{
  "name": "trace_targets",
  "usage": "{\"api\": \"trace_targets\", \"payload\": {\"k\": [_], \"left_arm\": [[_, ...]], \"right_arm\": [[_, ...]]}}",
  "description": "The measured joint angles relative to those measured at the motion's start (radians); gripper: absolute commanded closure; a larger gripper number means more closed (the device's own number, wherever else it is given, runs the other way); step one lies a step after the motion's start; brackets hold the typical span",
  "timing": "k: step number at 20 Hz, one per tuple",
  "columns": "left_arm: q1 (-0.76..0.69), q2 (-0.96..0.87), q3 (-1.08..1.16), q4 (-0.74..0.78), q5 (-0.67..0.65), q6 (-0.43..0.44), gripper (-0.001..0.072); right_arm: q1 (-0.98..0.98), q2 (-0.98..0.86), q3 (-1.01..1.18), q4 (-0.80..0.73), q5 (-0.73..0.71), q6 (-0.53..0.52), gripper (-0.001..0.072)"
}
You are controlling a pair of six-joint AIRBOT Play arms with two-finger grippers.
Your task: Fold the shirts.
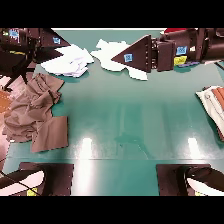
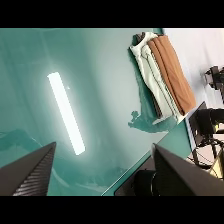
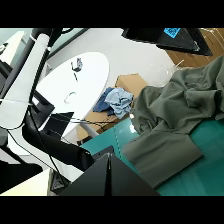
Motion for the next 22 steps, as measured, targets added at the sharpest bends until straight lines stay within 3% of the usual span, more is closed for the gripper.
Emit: {"api": "trace_targets", "payload": {"k": [8, 15, 22], "left_arm": [[0.0, 0.0, 0.0, 0.0, 0.002, 0.0, -0.0009], [0.0, 0.0, 0.0, -0.023, 0.166, -0.024, -0.0009], [0.0, -0.001, 0.0, -0.066, 0.257, -0.045, -0.0009]], "right_arm": [[0.0, 0.0, 0.0, 0.0, -0.001, 0.0, 0.0695], [-0.011, 0.0, 0.0, 0.005, -0.21, -0.002, 0.0695], [-0.023, -0.023, 0.0, -0.005, -0.294, -0.003, 0.0695]]}}
